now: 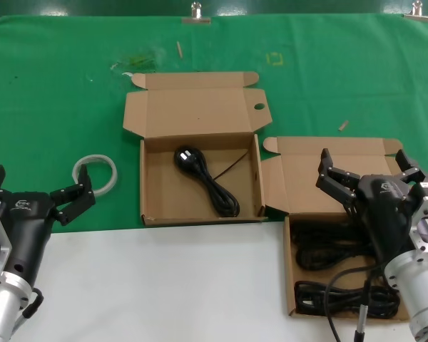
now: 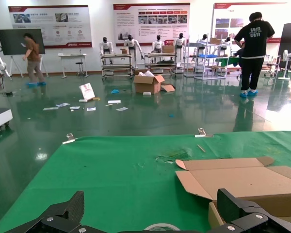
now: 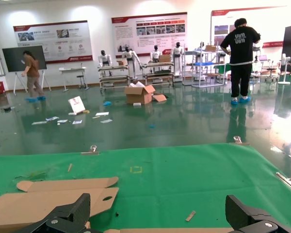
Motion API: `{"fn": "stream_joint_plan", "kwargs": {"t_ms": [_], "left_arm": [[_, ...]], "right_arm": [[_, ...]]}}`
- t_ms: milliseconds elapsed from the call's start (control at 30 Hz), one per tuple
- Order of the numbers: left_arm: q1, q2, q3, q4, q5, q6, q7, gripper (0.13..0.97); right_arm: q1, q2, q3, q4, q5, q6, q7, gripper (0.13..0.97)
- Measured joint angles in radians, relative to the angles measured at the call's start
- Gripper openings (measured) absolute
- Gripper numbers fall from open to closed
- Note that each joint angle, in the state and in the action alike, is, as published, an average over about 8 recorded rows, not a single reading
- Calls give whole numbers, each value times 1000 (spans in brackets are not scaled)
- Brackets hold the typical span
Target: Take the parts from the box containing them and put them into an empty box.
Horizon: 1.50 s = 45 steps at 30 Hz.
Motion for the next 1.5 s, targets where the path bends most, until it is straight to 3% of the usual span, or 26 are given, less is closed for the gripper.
{"fn": "stream_joint_plan", "kwargs": {"t_ms": [1500], "left_arm": [[0,0,0,0,0,0,0,965]], "right_arm": [[0,0,0,0,0,0,0,966]]}}
